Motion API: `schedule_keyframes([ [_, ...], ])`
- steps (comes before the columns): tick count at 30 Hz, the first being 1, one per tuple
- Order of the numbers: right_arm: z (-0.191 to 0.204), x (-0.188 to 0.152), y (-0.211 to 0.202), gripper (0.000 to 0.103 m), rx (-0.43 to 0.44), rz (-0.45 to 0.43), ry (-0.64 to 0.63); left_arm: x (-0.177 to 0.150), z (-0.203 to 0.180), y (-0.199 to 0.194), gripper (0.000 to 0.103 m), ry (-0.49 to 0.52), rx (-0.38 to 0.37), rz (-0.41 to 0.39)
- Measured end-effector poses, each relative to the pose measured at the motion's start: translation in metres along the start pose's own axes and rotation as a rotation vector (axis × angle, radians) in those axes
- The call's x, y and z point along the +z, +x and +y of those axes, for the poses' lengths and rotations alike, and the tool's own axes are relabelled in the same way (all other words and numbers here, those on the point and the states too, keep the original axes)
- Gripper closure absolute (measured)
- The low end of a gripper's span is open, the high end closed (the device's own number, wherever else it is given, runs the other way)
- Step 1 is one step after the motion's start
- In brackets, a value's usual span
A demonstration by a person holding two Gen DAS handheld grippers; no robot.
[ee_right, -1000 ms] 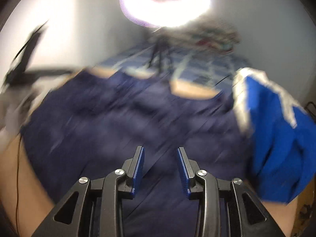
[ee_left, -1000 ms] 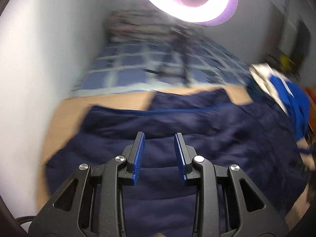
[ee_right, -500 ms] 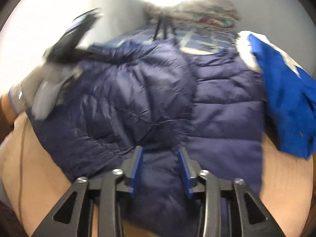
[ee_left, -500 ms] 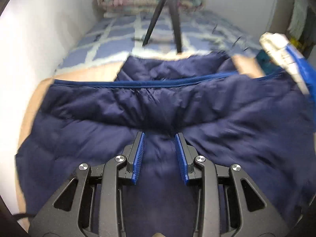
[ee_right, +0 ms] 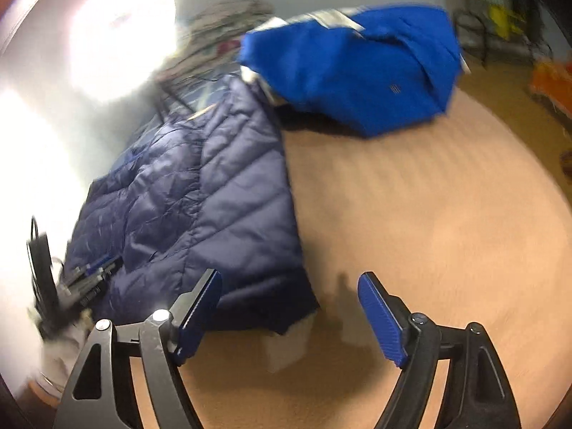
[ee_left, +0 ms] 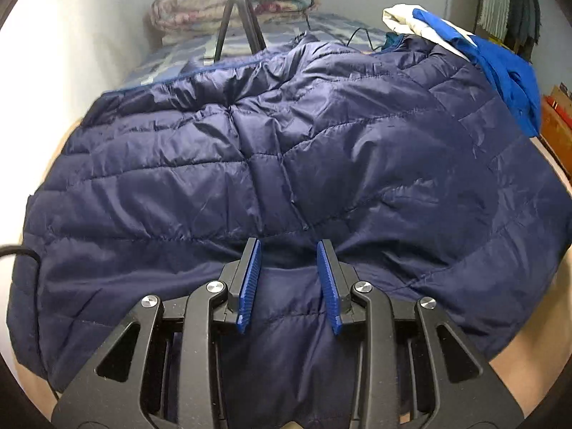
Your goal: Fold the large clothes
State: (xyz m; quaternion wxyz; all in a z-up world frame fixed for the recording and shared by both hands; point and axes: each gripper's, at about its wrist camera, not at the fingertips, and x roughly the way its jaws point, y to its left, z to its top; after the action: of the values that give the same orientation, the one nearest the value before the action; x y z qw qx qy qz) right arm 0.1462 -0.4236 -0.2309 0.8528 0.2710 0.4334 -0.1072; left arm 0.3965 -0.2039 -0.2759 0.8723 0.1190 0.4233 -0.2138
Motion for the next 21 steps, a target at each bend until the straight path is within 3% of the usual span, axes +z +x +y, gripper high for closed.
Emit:
schedule_keyframes([
  [3,-0.009,0.000,0.008,0.020,0.043,0.024,0.088,0.009,0.009,-0.026,0.070,-0.069,-0.013,0.030],
  [6,-0.018,-0.002,0.013,0.017,0.072,0.030,0.171,0.012,0.022,-0.094,0.070,-0.104,-0.039,-0.045],
  [8,-0.027,-0.003,0.017,0.016,0.142,0.046,0.254,0.011,0.031,-0.144,0.068,-0.119,-0.062,-0.093],
  [9,-0.027,-0.002,0.020,0.016,0.155,0.052,0.273,0.008,0.035,-0.171,0.062,-0.129,-0.081,-0.113],
  [11,-0.027,-0.002,0.026,0.016,0.145,0.058,0.295,0.004,0.044,-0.212,0.036,-0.156,-0.098,-0.139],
  [12,-0.025,-0.001,0.028,0.016,0.132,0.046,0.290,0.001,0.047,-0.229,0.034,-0.171,-0.099,-0.141],
  [16,-0.023,0.003,0.038,0.014,0.111,0.037,0.327,-0.023,0.057,-0.292,0.033,-0.260,-0.104,-0.096],
  [21,-0.030,0.014,0.045,0.017,0.132,0.003,0.418,-0.052,0.064,-0.369,0.032,-0.322,-0.144,-0.156],
])
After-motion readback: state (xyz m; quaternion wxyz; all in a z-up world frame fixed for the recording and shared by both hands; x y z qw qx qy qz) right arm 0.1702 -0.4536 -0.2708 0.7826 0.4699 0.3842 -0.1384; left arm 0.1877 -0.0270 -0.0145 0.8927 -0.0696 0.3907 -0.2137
